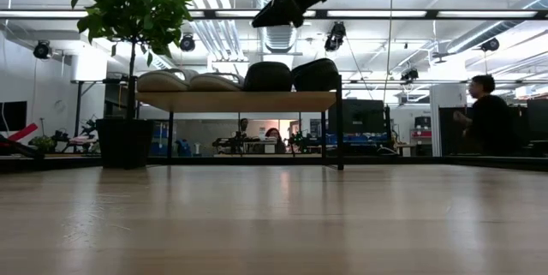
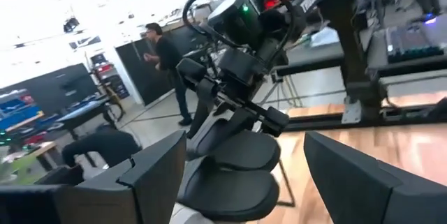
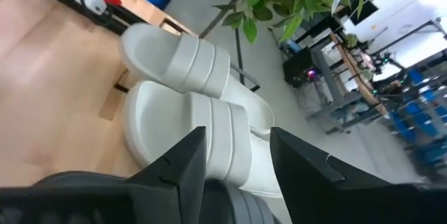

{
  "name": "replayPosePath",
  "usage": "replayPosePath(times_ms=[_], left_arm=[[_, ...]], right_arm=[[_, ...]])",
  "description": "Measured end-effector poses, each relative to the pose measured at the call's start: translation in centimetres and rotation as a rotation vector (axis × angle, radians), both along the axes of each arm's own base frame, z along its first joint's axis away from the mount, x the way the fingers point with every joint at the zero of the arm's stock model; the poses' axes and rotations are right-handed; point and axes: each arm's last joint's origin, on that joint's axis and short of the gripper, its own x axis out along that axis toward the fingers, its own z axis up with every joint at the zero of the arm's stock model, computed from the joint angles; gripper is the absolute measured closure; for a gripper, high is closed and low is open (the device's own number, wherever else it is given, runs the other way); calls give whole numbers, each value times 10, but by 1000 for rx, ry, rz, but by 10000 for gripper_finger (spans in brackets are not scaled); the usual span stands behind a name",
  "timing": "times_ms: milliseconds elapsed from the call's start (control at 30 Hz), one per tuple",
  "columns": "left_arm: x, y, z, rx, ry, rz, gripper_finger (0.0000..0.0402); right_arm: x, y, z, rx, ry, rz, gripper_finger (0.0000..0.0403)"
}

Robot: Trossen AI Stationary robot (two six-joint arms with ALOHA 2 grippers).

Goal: Pick and place slides into the shelf
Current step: Adjust the right gray slipper on the shelf

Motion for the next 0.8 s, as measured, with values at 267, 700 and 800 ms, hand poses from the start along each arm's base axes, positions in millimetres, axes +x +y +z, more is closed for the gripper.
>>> replayPosePath(times_ms=[267, 700, 800], left_arm=[[-6, 5, -2, 17, 36, 104, 127], [-9, 9, -6, 57, 107, 302, 127], [-9, 9, -5, 70, 117, 303, 127]], right_arm=[[33, -11, -24, -58, 14, 18, 245], [95, -31, -46, -68, 271, -155, 225], [99, -30, -37, -32, 303, -167, 225]])
